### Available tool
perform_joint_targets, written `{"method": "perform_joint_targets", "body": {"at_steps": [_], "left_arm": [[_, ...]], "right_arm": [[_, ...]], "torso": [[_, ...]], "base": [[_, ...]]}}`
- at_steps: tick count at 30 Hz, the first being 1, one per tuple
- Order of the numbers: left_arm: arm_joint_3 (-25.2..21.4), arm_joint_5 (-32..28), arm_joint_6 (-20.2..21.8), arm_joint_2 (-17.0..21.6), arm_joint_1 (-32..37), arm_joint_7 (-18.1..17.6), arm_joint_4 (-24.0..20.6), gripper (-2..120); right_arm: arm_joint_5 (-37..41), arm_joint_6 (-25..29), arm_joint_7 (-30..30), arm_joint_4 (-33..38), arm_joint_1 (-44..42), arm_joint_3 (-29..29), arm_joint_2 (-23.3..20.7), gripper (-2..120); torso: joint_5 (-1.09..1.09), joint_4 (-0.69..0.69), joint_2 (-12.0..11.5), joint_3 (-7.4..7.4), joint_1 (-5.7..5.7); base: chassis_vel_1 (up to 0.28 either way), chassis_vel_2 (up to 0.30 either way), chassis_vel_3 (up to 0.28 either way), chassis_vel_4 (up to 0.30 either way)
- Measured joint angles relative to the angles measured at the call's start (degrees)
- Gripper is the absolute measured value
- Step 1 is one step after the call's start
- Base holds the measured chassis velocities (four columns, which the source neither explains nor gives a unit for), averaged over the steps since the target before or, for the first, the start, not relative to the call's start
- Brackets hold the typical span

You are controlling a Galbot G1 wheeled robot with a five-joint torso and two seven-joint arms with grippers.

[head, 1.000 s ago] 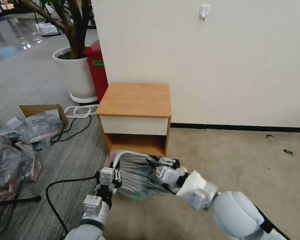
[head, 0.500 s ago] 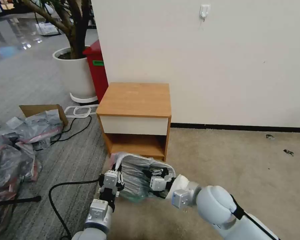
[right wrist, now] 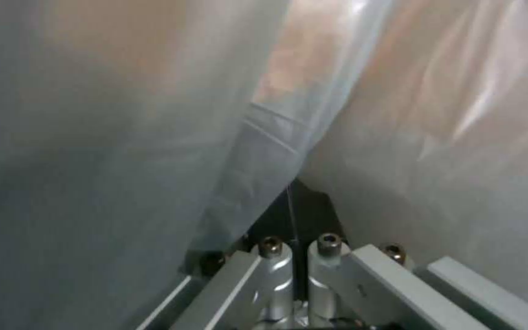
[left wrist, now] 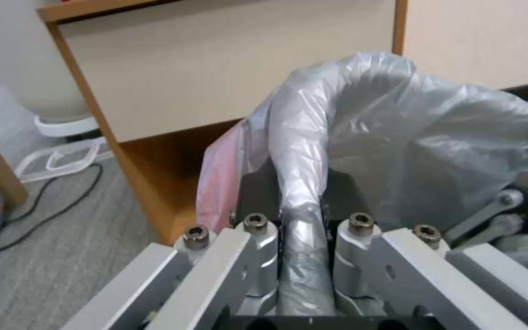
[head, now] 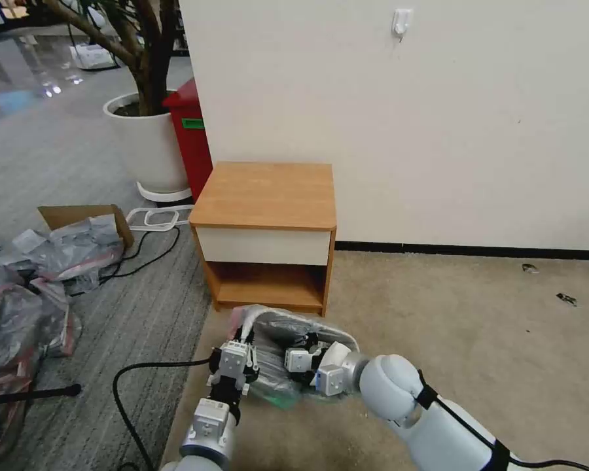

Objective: Pick up the garbage bag from the table and place it over the trash can.

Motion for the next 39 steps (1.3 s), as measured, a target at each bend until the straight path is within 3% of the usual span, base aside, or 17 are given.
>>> {"method": "perform_joint_targets", "body": {"at_steps": [10, 15, 18, 22, 24, 26, 29, 30, 32, 34, 39], "left_arm": [[0.9, -0.1, 0.0, -0.5, 0.0, 0.0, -0.1, 7], [-0.1, -3.2, 1.1, -0.8, -0.3, -0.7, 0.2, 7], [-1.7, -12.2, 5.0, -0.4, -1.5, -2.9, 0.2, 7], [-3.9, -17.4, 7.0, -0.1, -2.7, -4.3, 1.0, 7], [-5.1, -23.7, 9.6, 0.4, -3.2, -5.7, 0.7, 7], [-5.6, -26.4, 10.7, 0.6, -3.4, -6.0, 0.5, 7], [-7.5, -34.0, 13.5, 1.4, -4.0, -6.8, 0.5, 7], [-7.5, -34.0, 13.5, 1.4, -4.0, -6.8, 0.5, 7], [-8.6, -39.0, 14.6, 2.3, -4.2, -6.3, 0.5, 7], [-9.6, -43.3, 15.0, 3.2, -4.5, -4.4, 1.1, 7], [-10.2, -44.9, 13.7, 4.0, -5.0, 0.0, 4.2, 7]], "right_arm": [[-0.4, 0.7, 0.5, -2.0, 0.0, 0.3, 1.2, 0], [1.9, 1.5, 0.7, 1.7, -2.2, 2.3, 0.1, 0], [4.9, 1.8, 0.5, 7.5, -5.5, 4.8, -3.3, 0], [9.8, 1.9, 1.1, 13.5, -9.3, 8.2, -5.7, 0], [14.0, 2.2, 2.4, 17.5, -12.1, 11.1, -6.7, 0], [16.2, 2.3, 2.9, 19.2, -13.4, 12.8, -6.7, 0], [23.1, 2.3, 6.8, 23.3, -16.8, 17.4, -4.4, 0], [23.1, 2.3, 6.8, 23.3, -16.8, 17.4, -4.4, 0], [29.1, 2.9, 11.6, 24.6, -18.6, 19.3, -1.5, 0], [34.7, 5.1, 18.0, 24.2, -21.0, 20.6, 2.2, 8], [37.9, 9.2, 22.2, 22.3, -24.3, 22.4, 6.4, 24]], "torso": [[0.0, 0.0, 0.0, 0.0, 0.0], [0.01, 0.0, 0.0, 0.0, 0.0], [0.0, 0.0, 0.0, 0.0, 0.0], [0.0, -0.01, 0.0, 0.0, 0.0], [-0.01, 0.0, 0.0, 0.0, 0.0], [0.0, 0.0, 0.0, 0.0, 0.0], [0.0, -0.01, 0.0, -0.01, 0.0], [0.0, -0.01, 0.0, -0.01, 0.0], [-0.02, 0.01, 0.0, 0.0, 0.0], [0.01, 0.0, 0.0, -0.01, 0.0], [0.0, 0.0, 0.0, 0.0, 0.0]], "base": [[0.0, 0.0, 0.0, 0.0], [0.0, 0.0, 0.0, 0.0], [0.0, 0.0, 0.0, 0.0], [0.0, 0.0, 0.0, 0.0], [0.0, 0.0, 0.0, 0.0], [0.0, 0.0, 0.0, 0.0], [0.0, 0.0, 0.0, 0.0], [0.0, 0.0, 0.0, 0.0], [0.0, 0.0, 0.0, 0.0], [0.0, 0.0, 0.0, 0.0], [0.0, 0.0, 0.0, 0.0]]}}
